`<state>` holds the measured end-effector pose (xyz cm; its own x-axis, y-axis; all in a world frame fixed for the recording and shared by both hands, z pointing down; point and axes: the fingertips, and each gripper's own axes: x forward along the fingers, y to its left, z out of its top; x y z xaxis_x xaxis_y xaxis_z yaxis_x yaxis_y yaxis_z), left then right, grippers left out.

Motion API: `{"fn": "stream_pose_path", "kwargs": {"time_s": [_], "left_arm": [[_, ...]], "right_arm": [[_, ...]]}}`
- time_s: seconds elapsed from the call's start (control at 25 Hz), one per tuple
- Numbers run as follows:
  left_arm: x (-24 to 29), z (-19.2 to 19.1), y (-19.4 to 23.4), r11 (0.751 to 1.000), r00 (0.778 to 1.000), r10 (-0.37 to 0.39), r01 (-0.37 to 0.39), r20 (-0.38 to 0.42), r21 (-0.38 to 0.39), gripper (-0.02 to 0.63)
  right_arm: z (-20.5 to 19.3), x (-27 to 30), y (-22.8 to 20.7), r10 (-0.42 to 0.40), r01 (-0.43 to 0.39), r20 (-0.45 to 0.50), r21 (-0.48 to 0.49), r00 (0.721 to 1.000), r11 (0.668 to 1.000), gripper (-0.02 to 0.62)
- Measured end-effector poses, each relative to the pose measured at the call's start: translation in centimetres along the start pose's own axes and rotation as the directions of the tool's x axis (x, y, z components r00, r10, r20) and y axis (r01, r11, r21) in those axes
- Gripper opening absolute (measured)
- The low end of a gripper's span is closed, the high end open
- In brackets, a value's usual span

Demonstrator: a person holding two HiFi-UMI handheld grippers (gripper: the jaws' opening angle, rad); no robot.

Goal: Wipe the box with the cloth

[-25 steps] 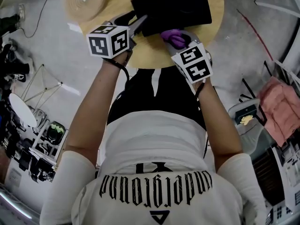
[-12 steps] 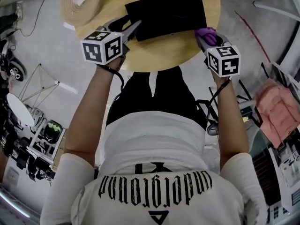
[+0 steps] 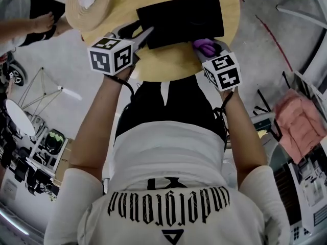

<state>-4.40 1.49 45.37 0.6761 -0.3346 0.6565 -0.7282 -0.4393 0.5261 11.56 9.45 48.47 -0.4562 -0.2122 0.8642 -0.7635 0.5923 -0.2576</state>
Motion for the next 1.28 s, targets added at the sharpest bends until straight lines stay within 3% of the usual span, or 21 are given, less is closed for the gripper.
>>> {"fn": "stream_pose_path", "kwargs": {"time_s": [0.24,0.4,0.48,0.52,0.6,0.72,0.8,0.84,0.92,1.0,1.16,1.28], "left_arm": [[0.0,0.0,-0.1,1.000,1.000,-0.003,0.003,-0.020,0.000,0.215],[-0.1,0.2,-0.2,1.000,1.000,0.003,-0.003,-0.029,-0.006,0.215],[-0.1,0.2,-0.2,1.000,0.999,0.004,-0.004,-0.037,-0.004,0.214],[-0.1,0.2,-0.2,1.000,0.999,0.004,-0.004,-0.041,-0.005,0.215],[0.1,0.1,-0.2,1.000,0.999,0.005,-0.005,-0.048,-0.008,0.215],[0.2,0.2,-0.2,1.000,0.999,0.000,-0.001,-0.054,-0.011,0.216],[0.2,0.3,-0.2,1.000,0.998,-0.001,0.001,-0.055,-0.013,0.216],[0.3,0.3,-0.2,1.000,0.999,0.002,-0.003,-0.053,-0.015,0.216],[0.2,0.2,-0.2,1.000,0.999,0.013,-0.014,-0.044,-0.026,0.215],[0.1,0.1,-0.1,0.999,0.999,0.024,-0.025,-0.035,-0.037,0.215],[-0.2,0.0,0.1,0.998,0.999,0.029,-0.030,-0.024,-0.052,0.213],[-0.3,-0.2,0.3,0.998,0.999,0.034,-0.035,-0.018,-0.060,0.213]], "right_arm": [[-1.6,-2.8,-5.2,-0.025,0.020,-0.063,-0.070,0.998,0.997,0.156],[-1.8,-4.1,-6.8,-0.005,-0.022,-0.128,-0.210,0.992,0.977,0.158],[-1.9,-4.4,-6.9,0.009,-0.065,-0.171,-0.325,0.985,0.943,0.156],[-2.0,-4.4,-7.0,0.012,-0.092,-0.197,-0.400,0.980,0.912,0.156],[-2.3,-4.2,-7.5,0.015,-0.162,-0.258,-0.560,0.966,0.813,0.156],[-2.7,-3.5,-8.3,-0.007,-0.281,-0.355,-0.753,0.935,0.594,0.158],[-2.4,-3.1,-9.0,-0.033,-0.342,-0.397,-0.827,0.917,0.446,0.158],[-1.9,-2.8,-9.5,-0.044,-0.359,-0.406,-0.849,0.913,0.387,0.158],[0.0,-2.0,-10.6,-0.059,-0.363,-0.401,-0.875,0.914,0.321,0.158],[3.1,-1.1,-11.8,-0.069,-0.331,-0.369,-0.890,0.927,0.314,0.158],[8.7,-0.2,-13.7,-0.107,-0.234,-0.284,-0.911,0.953,0.338,0.158],[9.5,0.0,-13.7,-0.110,-0.210,-0.261,-0.915,0.959,0.345,0.156]]}}
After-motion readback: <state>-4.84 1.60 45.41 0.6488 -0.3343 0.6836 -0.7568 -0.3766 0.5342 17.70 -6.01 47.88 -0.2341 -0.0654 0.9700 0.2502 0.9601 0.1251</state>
